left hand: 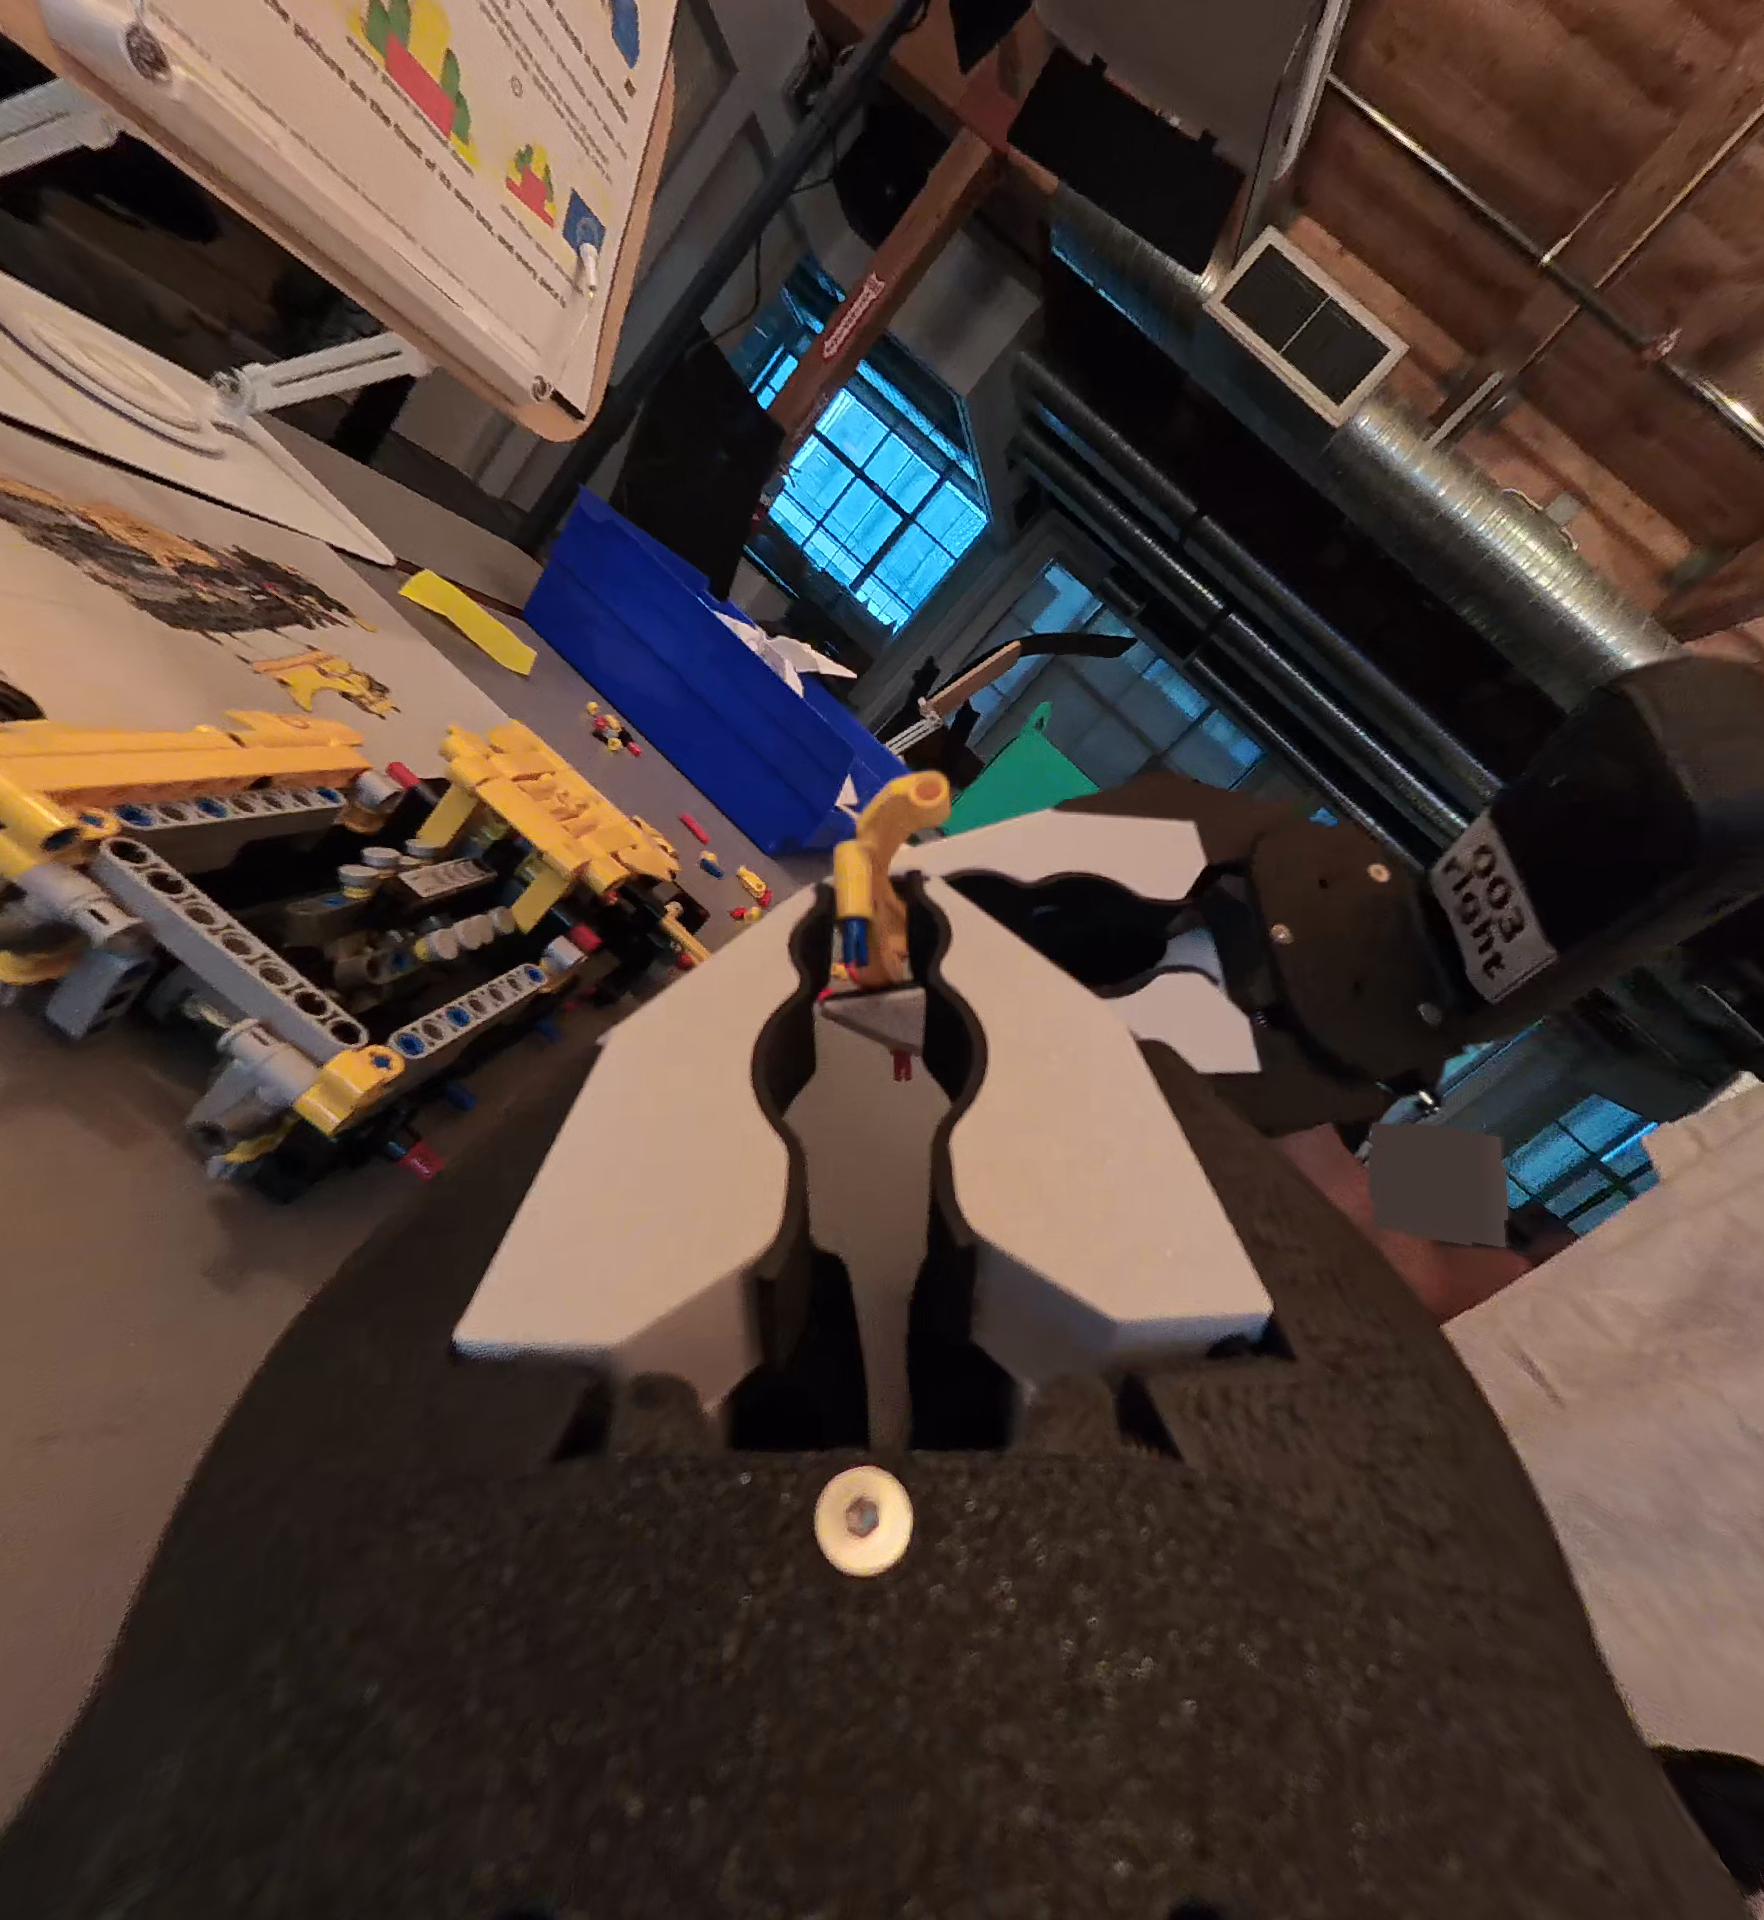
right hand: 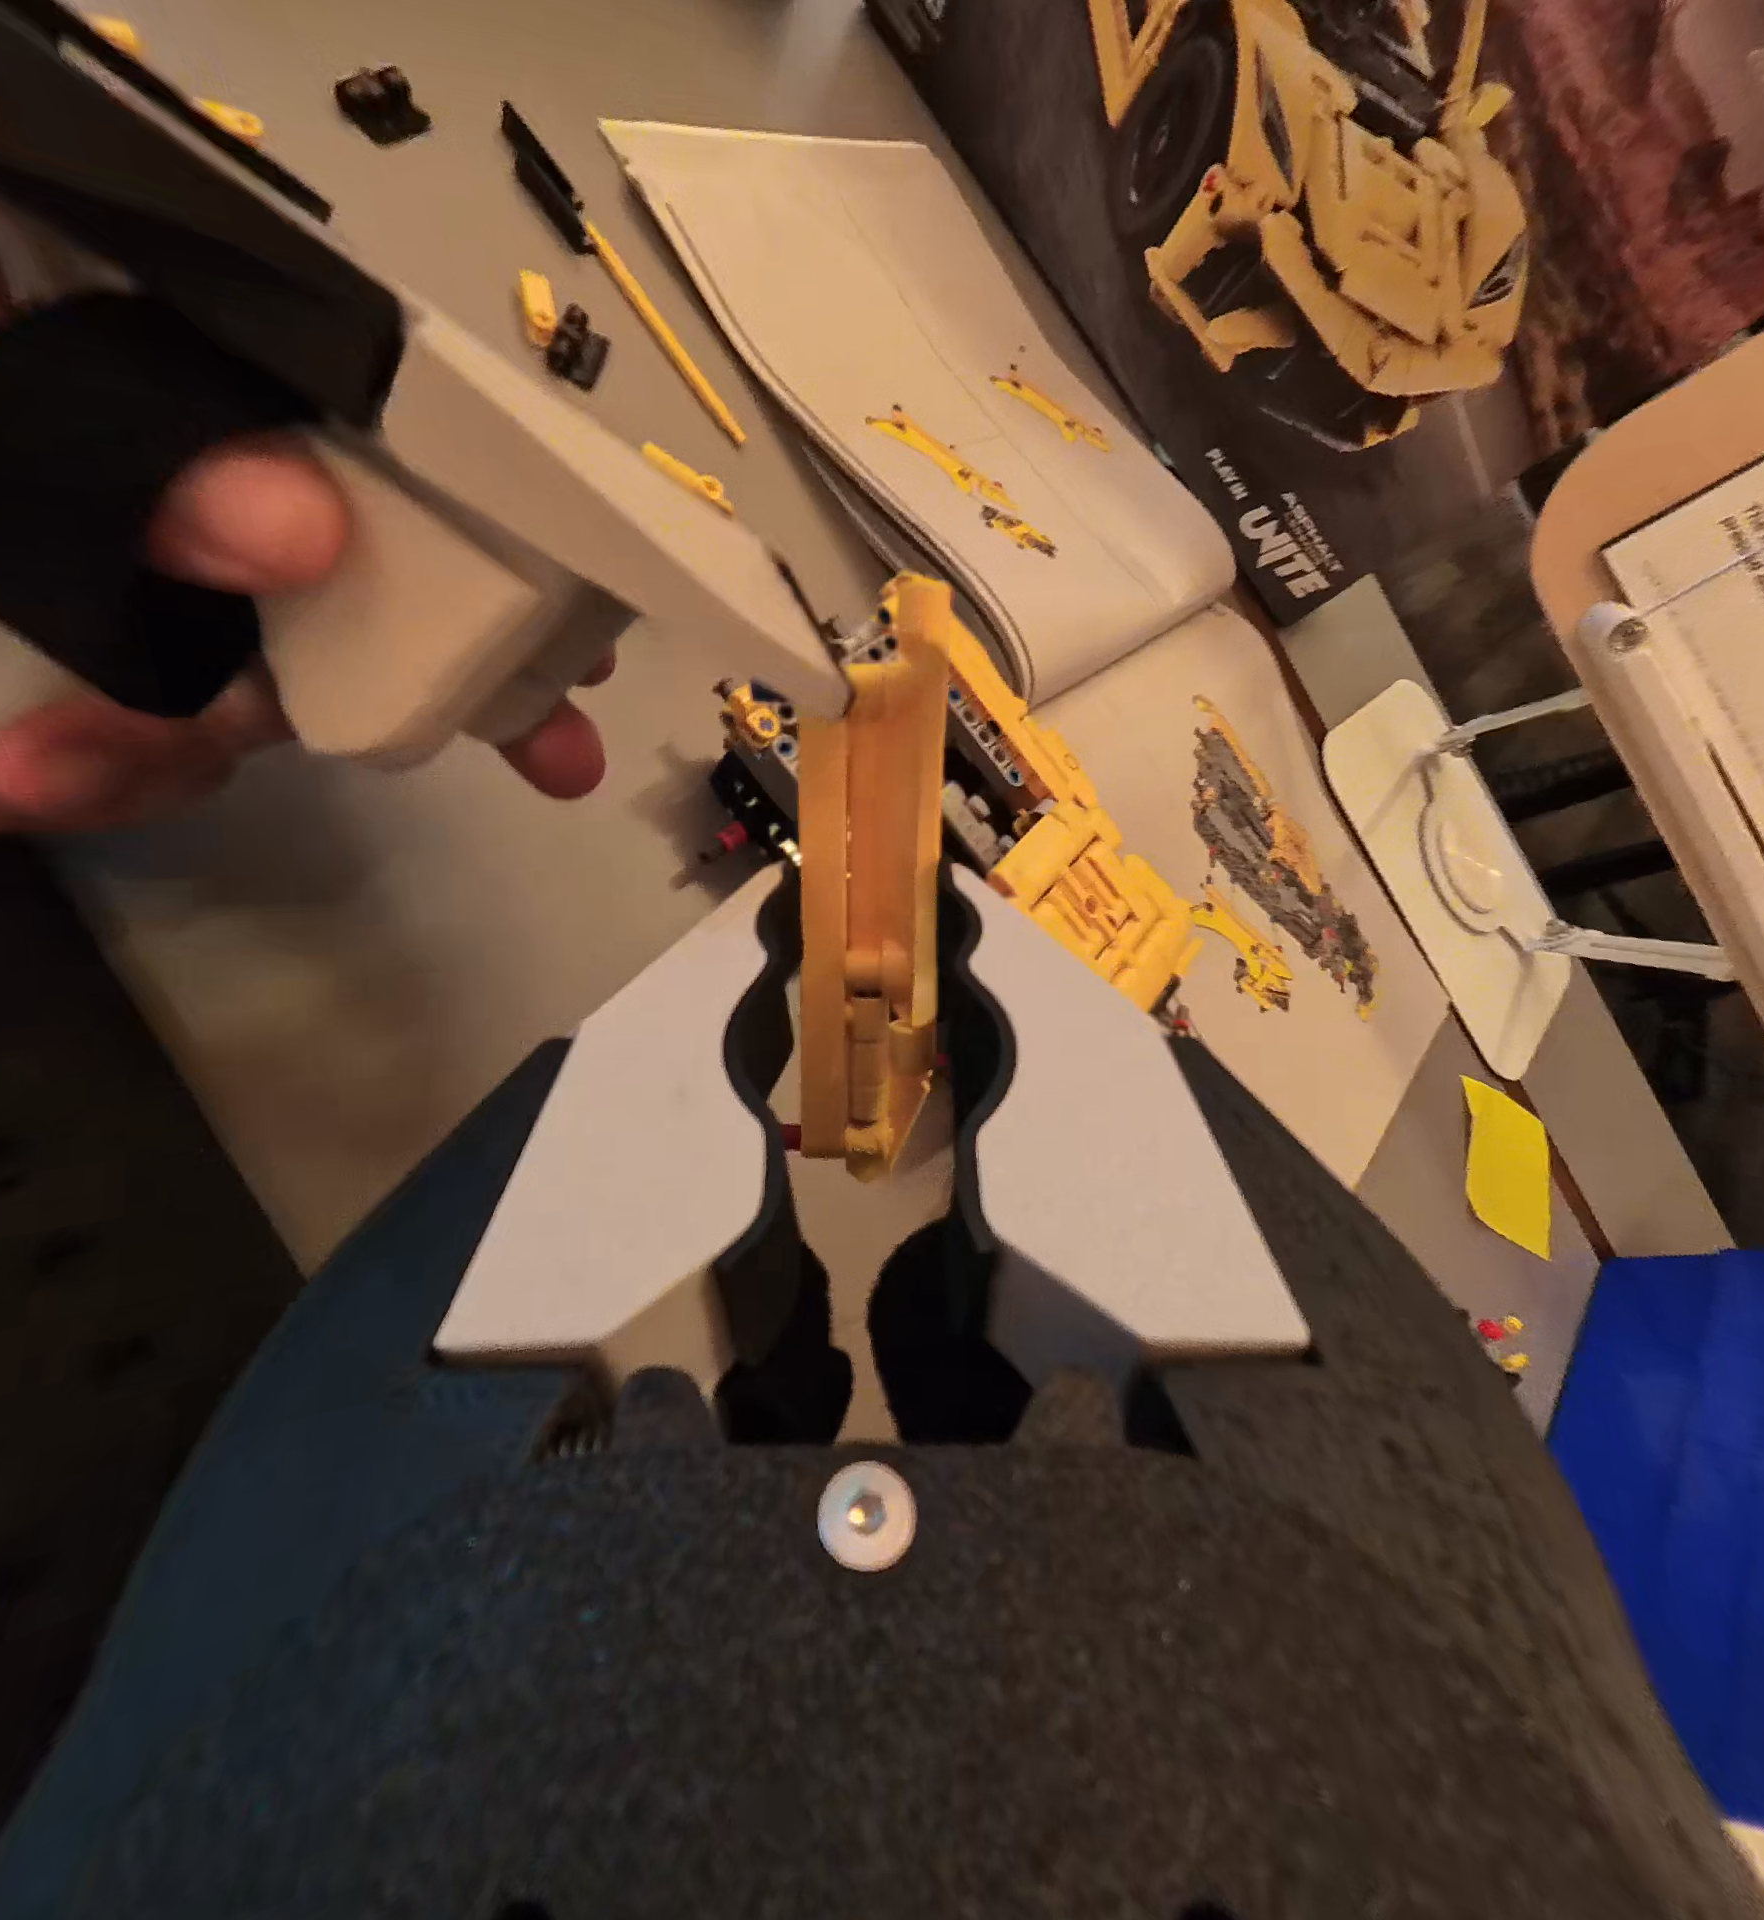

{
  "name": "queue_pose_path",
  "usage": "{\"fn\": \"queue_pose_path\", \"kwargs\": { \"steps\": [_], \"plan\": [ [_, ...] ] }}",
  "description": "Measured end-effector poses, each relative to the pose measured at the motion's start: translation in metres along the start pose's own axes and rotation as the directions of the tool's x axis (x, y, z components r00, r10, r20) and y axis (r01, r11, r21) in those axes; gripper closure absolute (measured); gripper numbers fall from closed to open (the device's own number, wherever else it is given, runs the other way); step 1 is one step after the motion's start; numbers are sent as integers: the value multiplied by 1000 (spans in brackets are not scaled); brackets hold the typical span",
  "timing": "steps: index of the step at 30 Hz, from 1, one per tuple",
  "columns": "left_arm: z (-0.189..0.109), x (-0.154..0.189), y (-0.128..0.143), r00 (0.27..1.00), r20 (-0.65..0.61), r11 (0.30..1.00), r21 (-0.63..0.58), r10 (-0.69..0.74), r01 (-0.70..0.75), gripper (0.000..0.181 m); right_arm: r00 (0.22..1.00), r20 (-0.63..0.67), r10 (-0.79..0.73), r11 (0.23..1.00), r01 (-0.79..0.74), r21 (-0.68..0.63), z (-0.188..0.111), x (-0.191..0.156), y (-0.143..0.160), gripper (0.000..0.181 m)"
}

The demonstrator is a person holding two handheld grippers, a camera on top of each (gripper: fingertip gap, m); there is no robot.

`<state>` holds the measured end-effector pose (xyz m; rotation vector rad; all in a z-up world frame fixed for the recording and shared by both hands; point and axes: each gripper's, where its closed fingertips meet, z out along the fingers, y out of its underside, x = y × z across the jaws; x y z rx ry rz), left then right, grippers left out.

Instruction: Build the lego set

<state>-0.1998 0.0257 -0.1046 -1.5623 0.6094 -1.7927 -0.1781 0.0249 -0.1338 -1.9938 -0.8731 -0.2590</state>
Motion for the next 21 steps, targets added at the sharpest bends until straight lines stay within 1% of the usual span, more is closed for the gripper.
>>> {"fn": "queue_pose_path", "kwargs": {
  "steps": [1,3,5,6,8,10,11,13,15,17,19,20,21],
  "plan": [
    [0,0,0,1000,-5,1000,2,-8,8,168,1000,3,2,1000,-2,5,-1,1,3,157],
    [-1,2,1,1000,-19,1000,-12,-11,10,178,1000,18,-16,1000,15,15,-4,0,5,157],
    [0,3,5,999,-8,998,-46,35,-35,181,999,39,-3,1000,3,-1,-4,-2,11,157],
    [1,3,7,998,-1,996,-61,63,-62,181,999,48,11,1000,-10,-17,-3,-3,15,156],
    [2,6,10,997,-9,994,-78,82,-83,181,998,52,27,1000,-27,-5,-3,-4,15,156],
    [2,2,9,996,15,993,-74,93,-91,181,998,59,10,1000,-9,-26,-2,-5,18,157],
    [1,0,7,996,18,994,-70,90,-89,178,999,44,-14,999,15,-30,-2,-3,19,157],
    [-1,-1,7,998,8,995,-80,64,-63,157,999,20,-39,998,39,-38,-2,0,21,157],
    [0,1,10,998,-9,993,-106,56,-56,156,998,-4,-58,998,57,-37,-2,2,20,157],
    [1,3,14,996,-10,987,-128,92,-93,156,992,-38,-119,992,118,-35,-2,3,19,157],
    [3,3,18,993,0,982,-147,120,-119,161,980,-70,-186,982,184,-34,-3,2,18,157],
    [2,2,17,992,7,982,-143,123,-120,167,976,-82,-201,979,199,-35,-3,2,18,156],
    [1,2,15,994,9,985,-132,111,-109,175,979,-62,-194,981,192,-29,-3,-2,18,157]
  ]
}}
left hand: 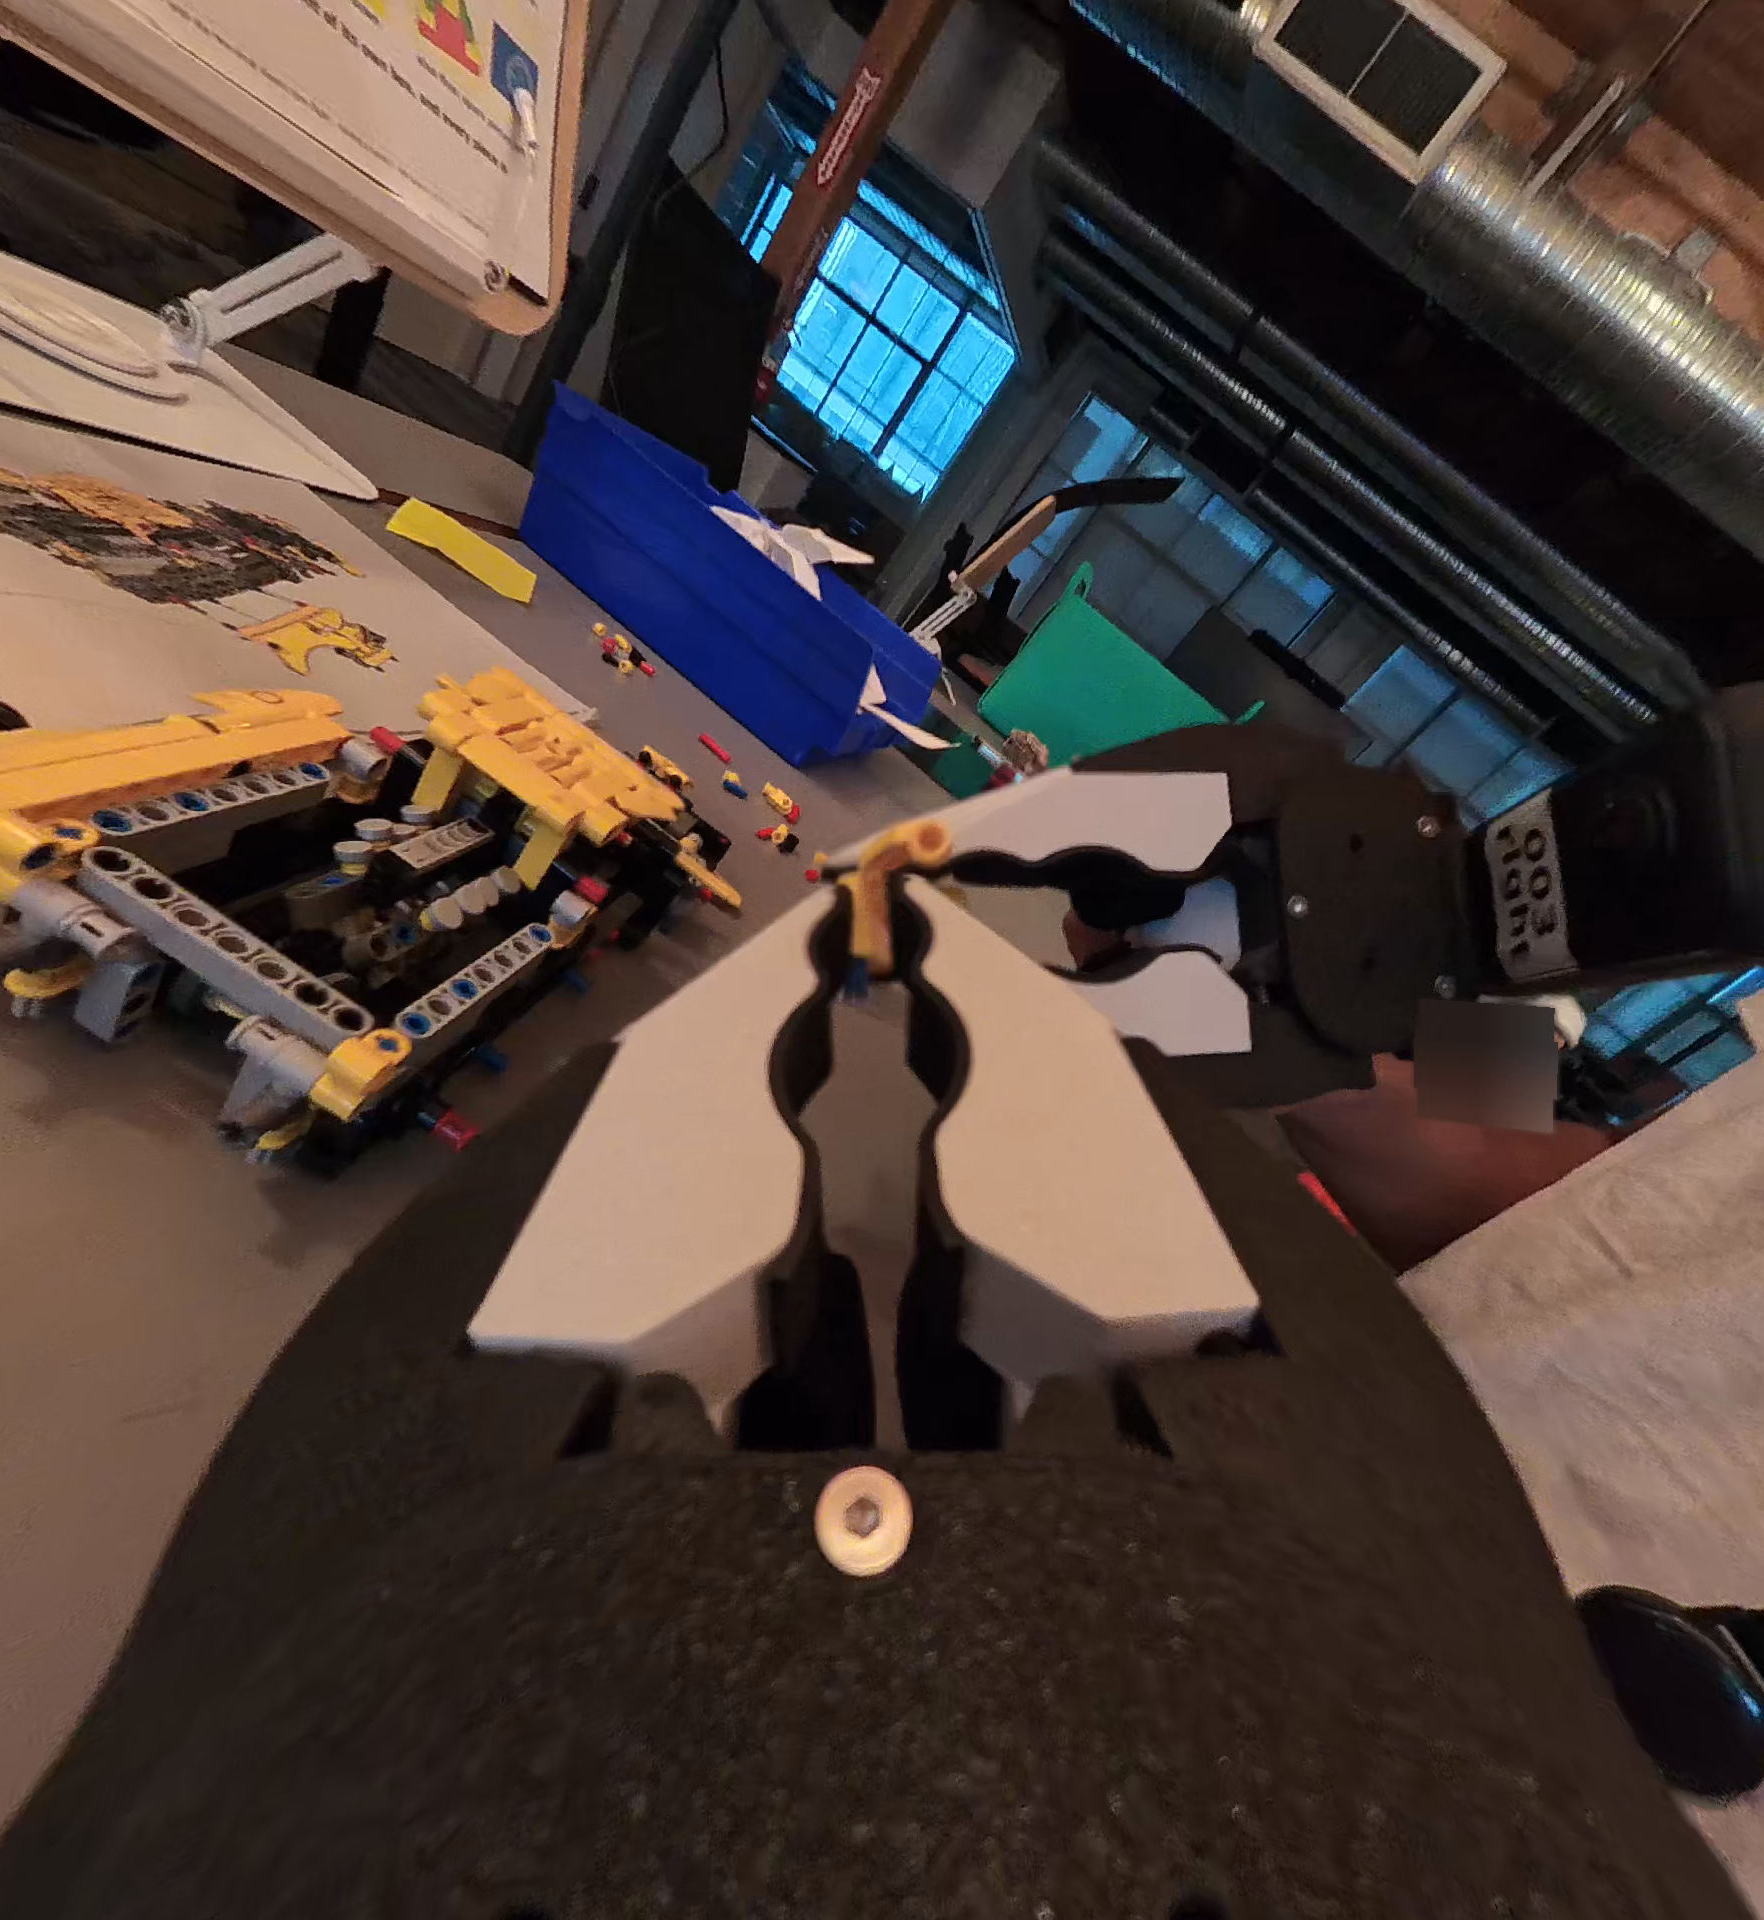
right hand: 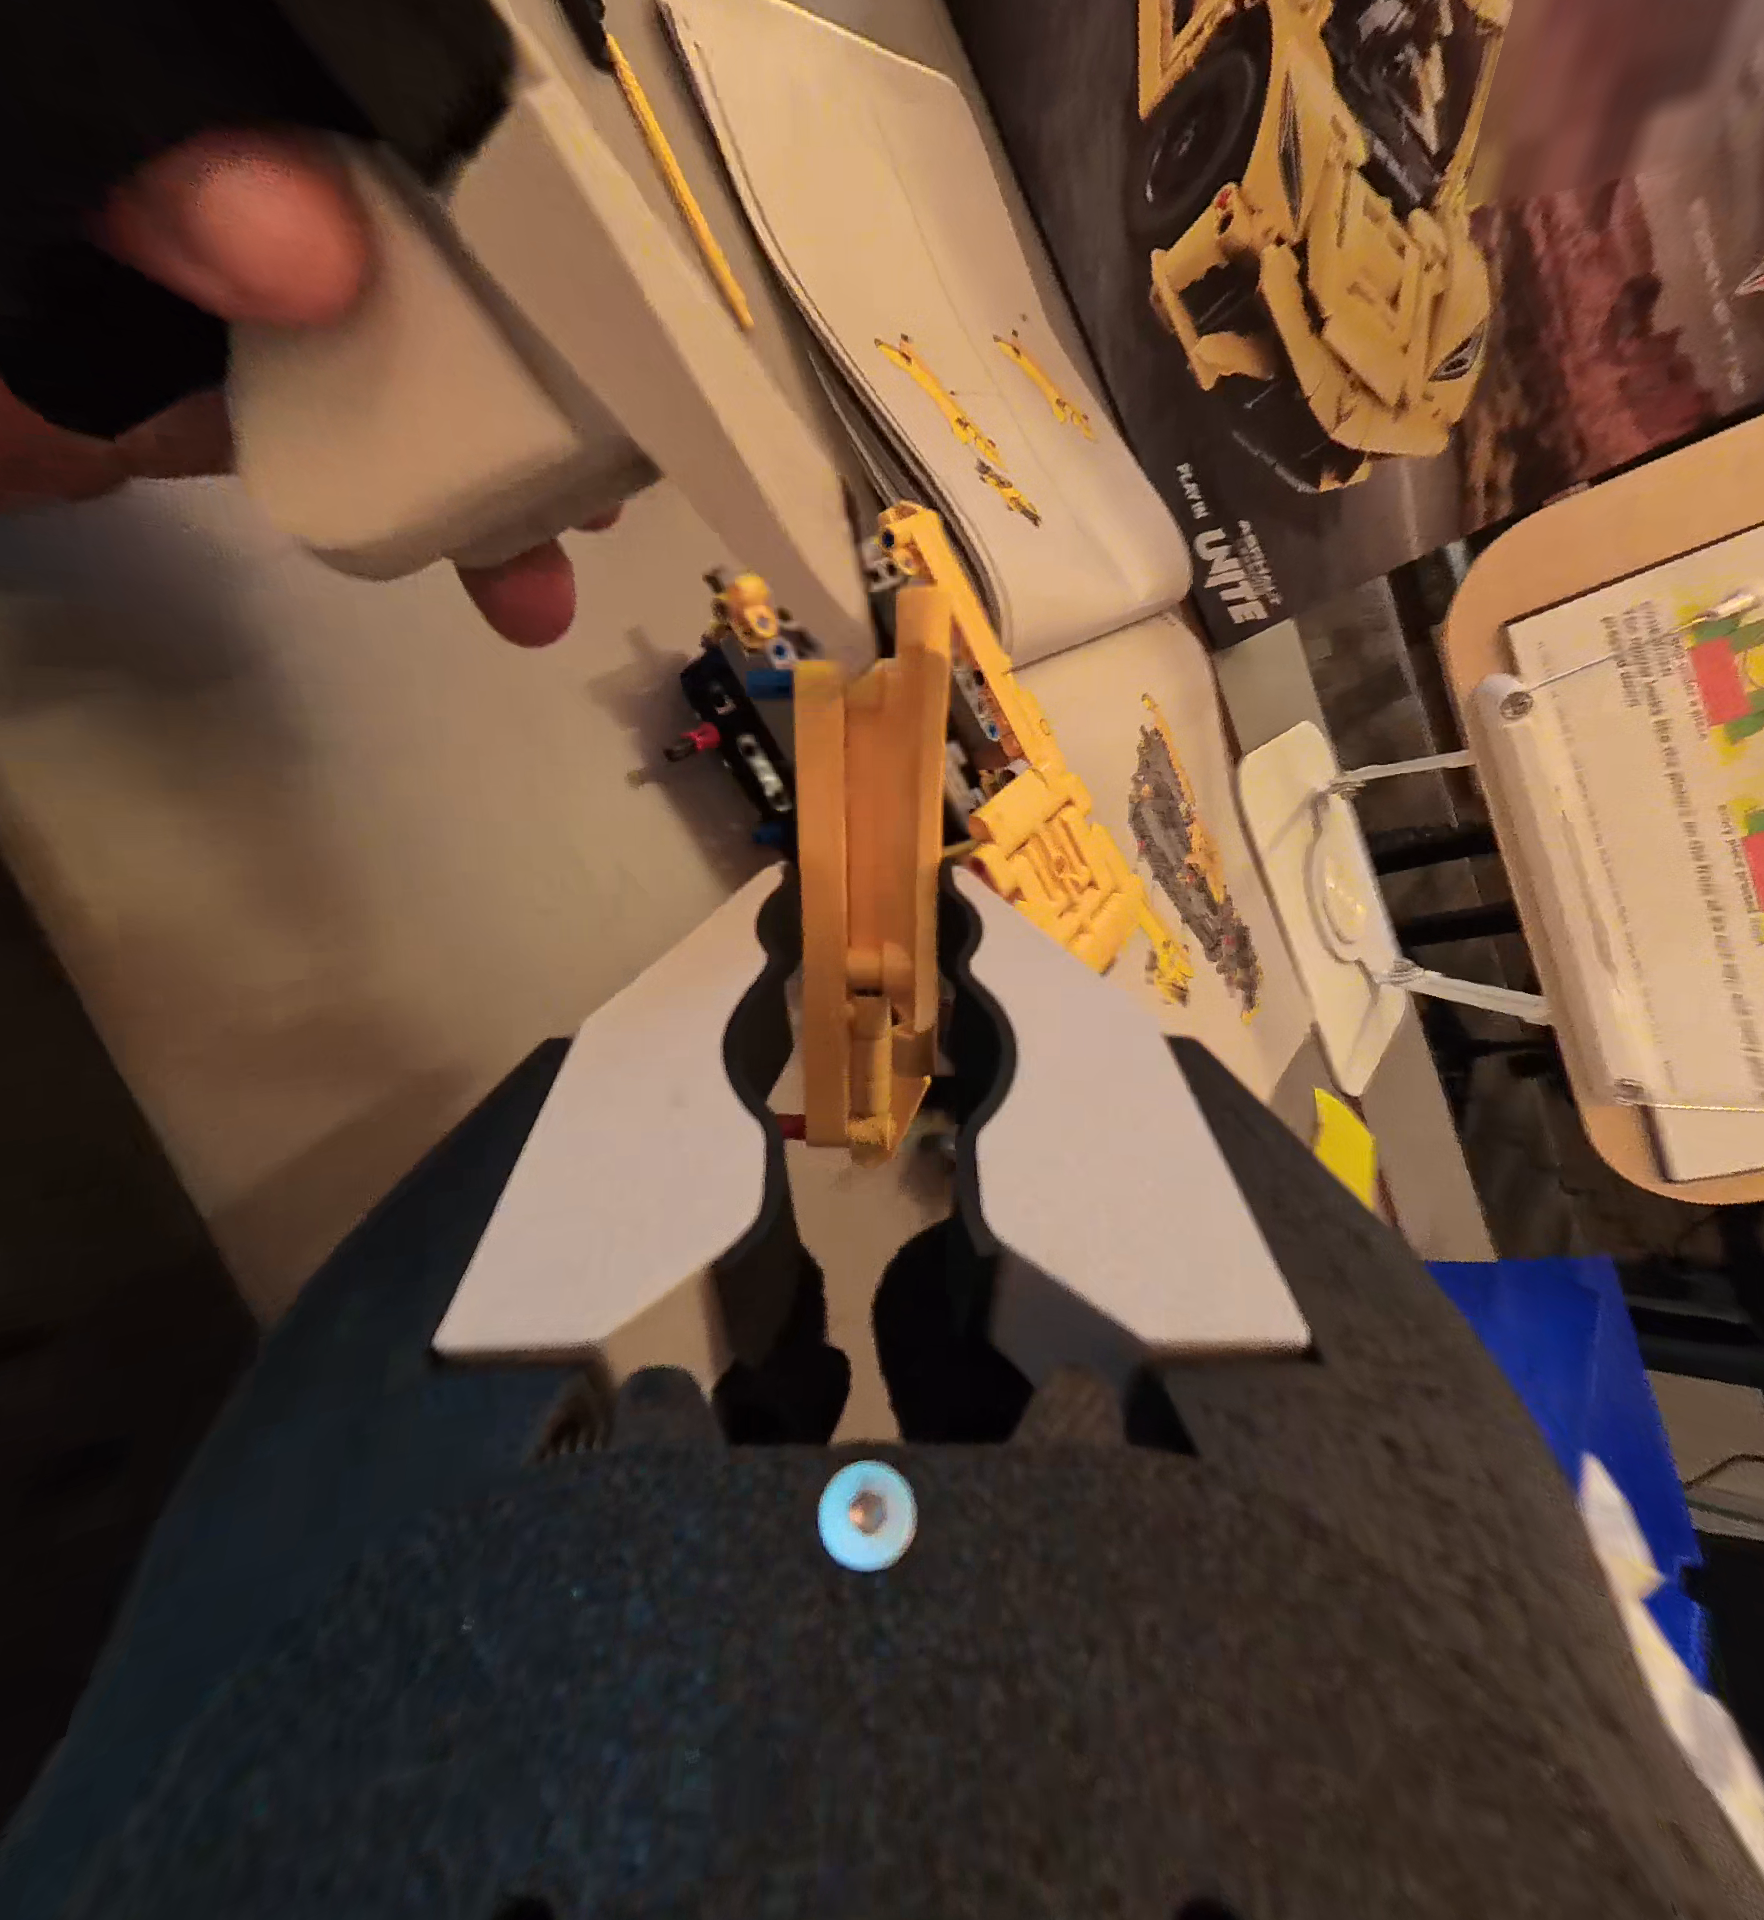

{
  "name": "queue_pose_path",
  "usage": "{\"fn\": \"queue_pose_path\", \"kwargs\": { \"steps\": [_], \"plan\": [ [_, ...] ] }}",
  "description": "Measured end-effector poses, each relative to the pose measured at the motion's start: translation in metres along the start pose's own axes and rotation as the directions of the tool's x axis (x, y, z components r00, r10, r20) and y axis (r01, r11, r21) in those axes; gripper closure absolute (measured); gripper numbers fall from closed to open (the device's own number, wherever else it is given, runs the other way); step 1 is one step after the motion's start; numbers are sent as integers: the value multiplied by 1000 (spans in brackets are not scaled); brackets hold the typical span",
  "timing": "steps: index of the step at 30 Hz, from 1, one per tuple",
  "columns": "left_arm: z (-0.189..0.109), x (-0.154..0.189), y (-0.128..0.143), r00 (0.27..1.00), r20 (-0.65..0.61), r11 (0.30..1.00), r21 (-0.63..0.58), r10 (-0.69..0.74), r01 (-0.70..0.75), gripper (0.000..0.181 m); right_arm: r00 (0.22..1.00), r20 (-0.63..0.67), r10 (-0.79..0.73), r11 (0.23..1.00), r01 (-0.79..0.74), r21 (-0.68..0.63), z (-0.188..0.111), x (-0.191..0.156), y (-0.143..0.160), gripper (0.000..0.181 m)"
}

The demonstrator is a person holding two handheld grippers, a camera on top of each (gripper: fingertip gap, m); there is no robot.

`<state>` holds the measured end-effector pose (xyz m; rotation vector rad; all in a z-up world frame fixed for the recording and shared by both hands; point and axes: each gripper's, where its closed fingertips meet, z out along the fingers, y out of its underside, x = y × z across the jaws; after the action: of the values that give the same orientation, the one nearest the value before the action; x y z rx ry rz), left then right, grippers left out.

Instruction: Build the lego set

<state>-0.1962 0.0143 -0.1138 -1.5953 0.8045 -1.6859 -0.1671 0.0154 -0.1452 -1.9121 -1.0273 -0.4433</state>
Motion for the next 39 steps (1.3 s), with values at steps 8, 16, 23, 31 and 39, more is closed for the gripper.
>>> {"fn": "queue_pose_path", "kwargs": {
  "steps": [8,16,23,31,39],
  "plan": [
    [-3,-7,2,999,34,998,-50,24,-22,156,996,72,50,998,-52,28,-2,-6,1,157],
    [3,-5,18,999,18,989,-147,27,-24,174,996,85,8,997,-14,71,3,-15,-3,157],
    [-1,-5,14,999,25,992,-126,36,-33,174,996,86,14,991,-25,132,5,-22,-23,142],
    [2,4,29,999,-44,976,-217,23,-32,174,993,88,-73,981,56,187,2,-27,-30,150],
    [-4,-1,40,996,6,948,-310,84,-78,174,976,219,13,985,-51,166,7,-39,-26,157]
  ]
}}
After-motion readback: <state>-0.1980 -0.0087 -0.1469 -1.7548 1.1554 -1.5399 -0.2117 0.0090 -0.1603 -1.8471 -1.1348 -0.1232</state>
